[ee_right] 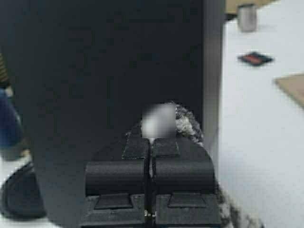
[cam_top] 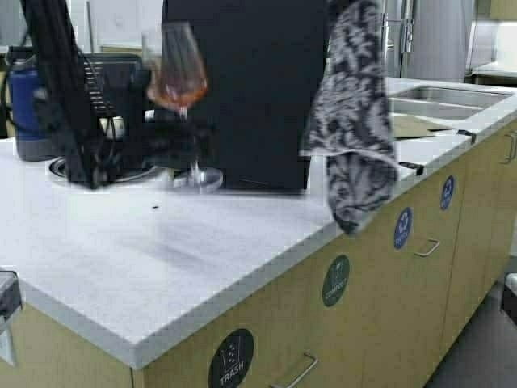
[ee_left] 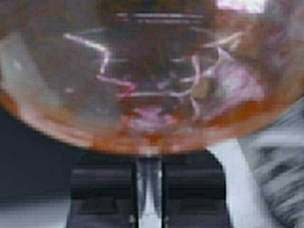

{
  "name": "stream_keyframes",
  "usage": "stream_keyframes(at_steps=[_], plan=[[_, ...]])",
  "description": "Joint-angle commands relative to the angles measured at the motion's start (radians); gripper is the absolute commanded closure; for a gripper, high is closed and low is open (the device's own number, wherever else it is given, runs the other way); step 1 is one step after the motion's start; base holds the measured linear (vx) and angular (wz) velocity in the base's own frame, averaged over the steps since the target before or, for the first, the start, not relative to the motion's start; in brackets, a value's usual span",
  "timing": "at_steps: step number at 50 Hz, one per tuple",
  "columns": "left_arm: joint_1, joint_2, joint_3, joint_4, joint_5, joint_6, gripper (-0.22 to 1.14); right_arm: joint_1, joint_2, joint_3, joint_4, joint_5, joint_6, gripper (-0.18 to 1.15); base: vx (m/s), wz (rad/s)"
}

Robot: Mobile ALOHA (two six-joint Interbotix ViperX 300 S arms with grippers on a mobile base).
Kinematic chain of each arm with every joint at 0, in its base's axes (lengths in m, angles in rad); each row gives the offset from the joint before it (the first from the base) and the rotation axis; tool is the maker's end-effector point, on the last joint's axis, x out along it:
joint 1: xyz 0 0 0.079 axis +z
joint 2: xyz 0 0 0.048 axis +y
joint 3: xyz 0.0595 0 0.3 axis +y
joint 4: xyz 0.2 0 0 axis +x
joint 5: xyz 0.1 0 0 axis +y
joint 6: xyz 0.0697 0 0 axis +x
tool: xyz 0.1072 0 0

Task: Get the cloth and wipe up the spill under the wine glass

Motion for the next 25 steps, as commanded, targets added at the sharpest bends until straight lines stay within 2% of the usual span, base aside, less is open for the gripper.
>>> stream_keyframes(at_steps=[1,14,25], plan=[[-0.002,-0.169,0.04,0.0,0.04,-0.018,0.67,0.046,0.104,-0.114,-0.048,-0.017,0.003,0.91,0.0,0.0],[-0.002,-0.537,0.124,-0.003,0.225,-0.035,0.67,0.121,0.291,-0.204,-0.058,-0.029,0.005,0.91,0.0,0.0],[-0.002,-0.808,0.117,-0.003,0.525,-0.072,0.67,0.198,0.399,-0.202,-0.058,-0.051,0.009,0.91,0.0,0.0]])
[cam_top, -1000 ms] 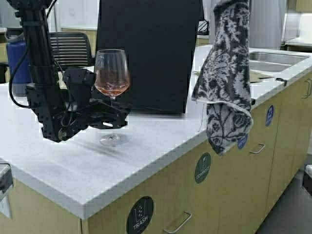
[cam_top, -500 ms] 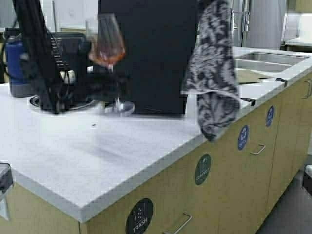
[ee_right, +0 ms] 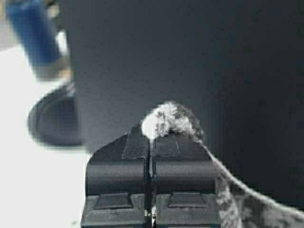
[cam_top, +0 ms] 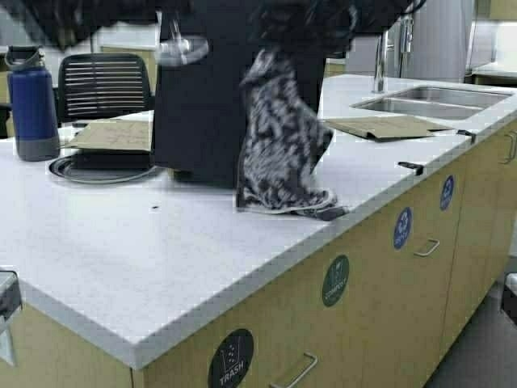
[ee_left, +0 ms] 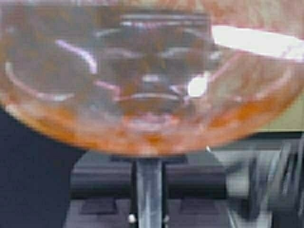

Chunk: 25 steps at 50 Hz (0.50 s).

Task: Get the cloth and wipe up the spill under the wine glass

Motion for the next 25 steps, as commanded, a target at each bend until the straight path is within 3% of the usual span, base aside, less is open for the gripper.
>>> stream_keyframes(at_steps=[1,10,25], plan=[[-0.002,-0.17,-0.015,-0.003,0.169,-0.021,0.67,0.052,0.038,-0.018,-0.002,-0.026,0.002,0.91,0.0,0.0],[-0.002,-0.296,-0.038,-0.003,0.313,-0.037,0.67,0.146,0.141,-0.038,-0.003,-0.029,0.031,0.91,0.0,0.0],[-0.002,-0.408,-0.054,-0.014,0.405,-0.034,0.67,0.379,0.255,-0.095,-0.003,-0.028,0.061,0.91,0.0,0.0]])
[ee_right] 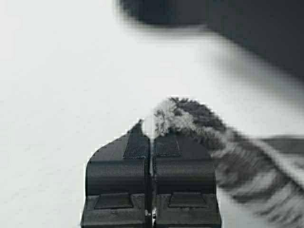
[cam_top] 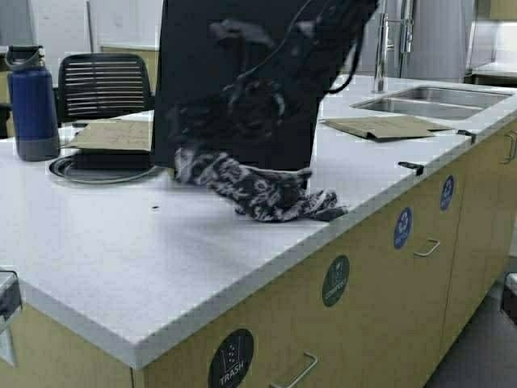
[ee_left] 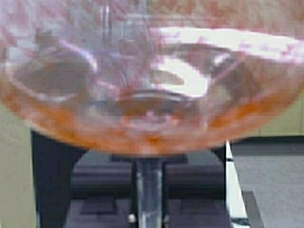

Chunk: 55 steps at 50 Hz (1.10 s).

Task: Get the cloth and wipe up the spill under the wine glass

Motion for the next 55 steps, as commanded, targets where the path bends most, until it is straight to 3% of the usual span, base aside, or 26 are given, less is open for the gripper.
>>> stream_keyframes(at_steps=[1,7,12,31,38,55], plan=[[-0.003,-0.046,-0.032,-0.009,0.023,0.003,0.67,0.117,0.003,-0.052,-0.002,-0.011,0.011,0.91,0.0,0.0],[-0.003,-0.052,-0.034,-0.011,0.026,0.005,0.67,0.183,0.003,-0.095,-0.003,-0.009,0.018,0.91,0.0,0.0],[-0.003,-0.046,-0.034,-0.011,0.026,0.009,0.67,0.179,-0.011,-0.103,-0.003,-0.002,0.012,0.91,0.0,0.0],[-0.003,0.104,-0.031,-0.011,-0.014,0.008,0.67,-0.164,-0.074,0.143,0.0,-0.006,0.011,0.91,0.0,0.0],[-0.003,0.213,-0.023,-0.008,-0.114,0.012,0.67,-0.239,-0.075,0.178,-0.002,-0.011,0.011,0.91,0.0,0.0],[-0.003,0.597,-0.015,0.02,-0.469,0.012,0.67,-0.245,-0.072,0.184,-0.003,-0.011,0.009,0.91,0.0,0.0]])
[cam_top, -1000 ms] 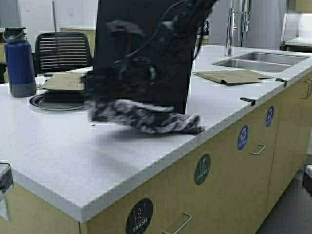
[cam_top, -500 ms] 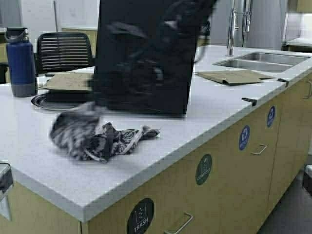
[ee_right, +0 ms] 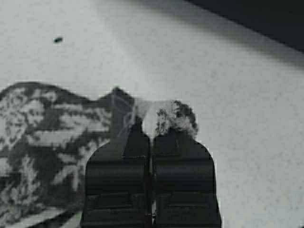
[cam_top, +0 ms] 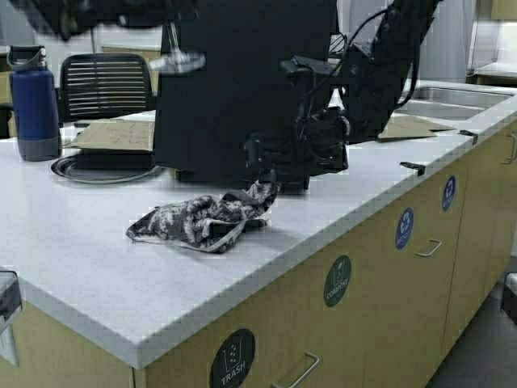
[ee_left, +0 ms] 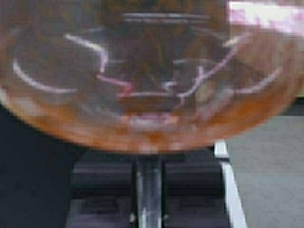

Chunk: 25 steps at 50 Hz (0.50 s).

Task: Get the cloth and wipe up the spill under the wine glass

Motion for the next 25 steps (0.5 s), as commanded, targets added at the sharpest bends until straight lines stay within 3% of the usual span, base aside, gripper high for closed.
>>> stream_keyframes(at_steps=[1,25], plan=[[-0.002,0.115,-0.006,0.012,-0.14,0.002,0.67,-0.002,-0.04,0.0,-0.002,-0.011,-0.002,0.91,0.0,0.0],[-0.002,0.512,-0.084,0.034,-0.393,0.055,0.67,-0.002,-0.04,0.003,-0.002,-0.011,-0.002,0.91,0.0,0.0]])
